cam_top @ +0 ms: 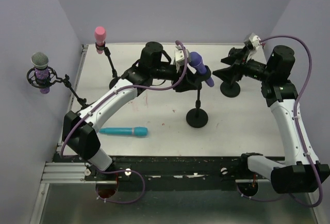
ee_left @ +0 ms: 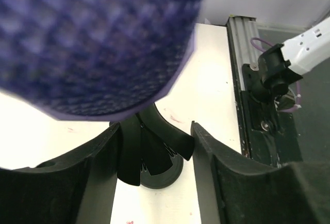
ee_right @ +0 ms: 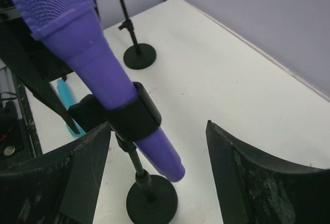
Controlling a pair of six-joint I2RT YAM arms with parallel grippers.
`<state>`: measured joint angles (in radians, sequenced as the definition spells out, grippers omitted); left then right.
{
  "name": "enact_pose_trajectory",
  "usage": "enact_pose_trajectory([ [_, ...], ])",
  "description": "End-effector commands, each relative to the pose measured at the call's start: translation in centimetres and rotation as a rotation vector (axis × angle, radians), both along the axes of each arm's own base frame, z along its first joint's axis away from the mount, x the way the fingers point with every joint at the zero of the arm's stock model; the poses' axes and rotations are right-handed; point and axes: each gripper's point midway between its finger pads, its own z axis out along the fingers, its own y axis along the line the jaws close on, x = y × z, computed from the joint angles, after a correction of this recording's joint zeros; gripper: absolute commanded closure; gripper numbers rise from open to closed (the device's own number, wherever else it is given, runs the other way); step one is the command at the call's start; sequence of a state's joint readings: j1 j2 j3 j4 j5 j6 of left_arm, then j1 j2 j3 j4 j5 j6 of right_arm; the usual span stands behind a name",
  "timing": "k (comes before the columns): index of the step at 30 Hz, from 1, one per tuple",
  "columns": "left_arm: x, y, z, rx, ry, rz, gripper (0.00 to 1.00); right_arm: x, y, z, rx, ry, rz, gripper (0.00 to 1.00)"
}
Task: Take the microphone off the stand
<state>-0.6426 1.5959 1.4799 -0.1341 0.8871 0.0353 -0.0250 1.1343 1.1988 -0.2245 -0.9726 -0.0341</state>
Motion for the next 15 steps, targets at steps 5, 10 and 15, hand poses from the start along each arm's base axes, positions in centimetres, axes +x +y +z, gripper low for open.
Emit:
enact_pose_trajectory([
  [5,-2.7,1.2,2.2,-0.050,-0.074,-0.073,0.24,-2.4,3.6,-0.8,-0.102,-0.057,0.181,0.18],
  [10,-2.5,1.6,3.5,-0.061,-0.092,-0.029,0.17,-2.2,4.1,-1.0,-0.116,-0.069,0.212,0.17],
  [15,-2.9,2.2,2.4,-0.035,-0.161,-0.026,0.14,-3.0,5.3,0.2,-0.118,-0.100,0.262,0.17],
])
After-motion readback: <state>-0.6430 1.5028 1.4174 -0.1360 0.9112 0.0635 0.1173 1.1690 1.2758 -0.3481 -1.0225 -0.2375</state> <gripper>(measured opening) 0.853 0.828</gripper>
